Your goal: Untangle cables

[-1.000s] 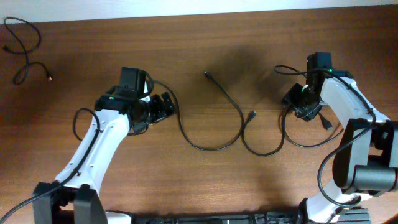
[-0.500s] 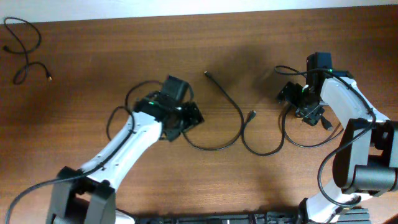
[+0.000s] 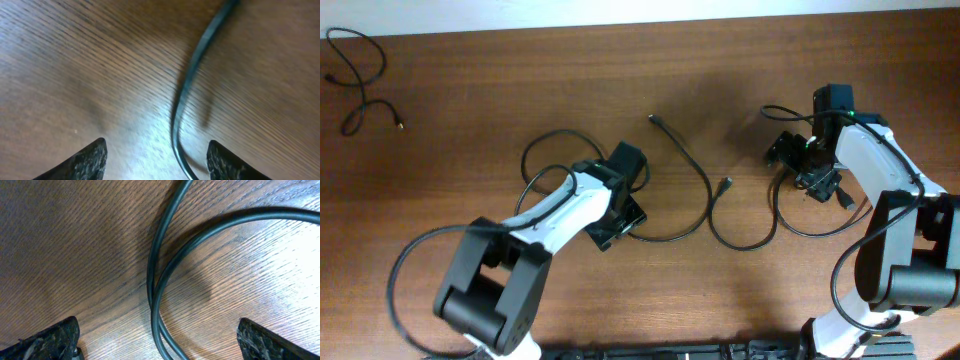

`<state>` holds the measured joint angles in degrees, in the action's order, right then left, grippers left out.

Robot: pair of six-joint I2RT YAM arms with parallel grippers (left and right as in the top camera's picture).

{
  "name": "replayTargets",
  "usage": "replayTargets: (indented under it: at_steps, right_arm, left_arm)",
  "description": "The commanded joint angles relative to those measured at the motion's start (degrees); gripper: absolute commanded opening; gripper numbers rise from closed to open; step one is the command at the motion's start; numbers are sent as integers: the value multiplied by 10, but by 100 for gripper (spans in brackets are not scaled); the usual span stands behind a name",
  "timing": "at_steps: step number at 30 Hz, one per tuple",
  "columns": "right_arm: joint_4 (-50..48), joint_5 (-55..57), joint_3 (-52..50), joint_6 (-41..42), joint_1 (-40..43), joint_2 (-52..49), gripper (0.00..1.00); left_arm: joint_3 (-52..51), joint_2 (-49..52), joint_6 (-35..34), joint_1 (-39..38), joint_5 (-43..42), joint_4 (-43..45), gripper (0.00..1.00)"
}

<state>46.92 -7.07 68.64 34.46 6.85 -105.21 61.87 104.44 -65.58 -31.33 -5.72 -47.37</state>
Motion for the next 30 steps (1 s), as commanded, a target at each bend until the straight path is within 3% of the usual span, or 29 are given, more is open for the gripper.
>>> replayTargets:
  at_steps: [1, 3, 4, 5, 8, 13, 20, 24, 30]
  right_arm:
    - [2, -2, -2, 0, -2, -4, 99]
    - [2, -2, -2, 0, -2, -4, 99]
    - [2, -2, -2, 0, -2, -4, 99]
    - [2, -2, -2, 0, -2, -4, 99]
    - [2, -2, -2, 0, -2, -4, 99]
    - [2, -2, -2, 0, -2, -4, 99]
    - [1, -2, -2, 0, -2, -4, 99]
    - [2, -2, -2, 0, -2, -4, 99]
    - [2, -2, -2, 0, -2, -4, 99]
  left_arm:
    - [-3, 36, -8, -2, 6, 3, 33]
    - [-3, 43, -8, -2, -2, 10, 18]
    - [-3, 43, -8, -2, -5, 11, 2]
    - [-3, 43, -8, -2, -5, 12, 0]
    - [-1, 42, 12, 5, -1, 13, 0]
    - [46, 25, 133, 52, 57, -19, 0]
    - [230, -43, 241, 121, 186, -110, 0]
    - [289, -77, 254, 134, 254, -101, 0]
    - [299, -117, 254, 136, 345, -82, 0]
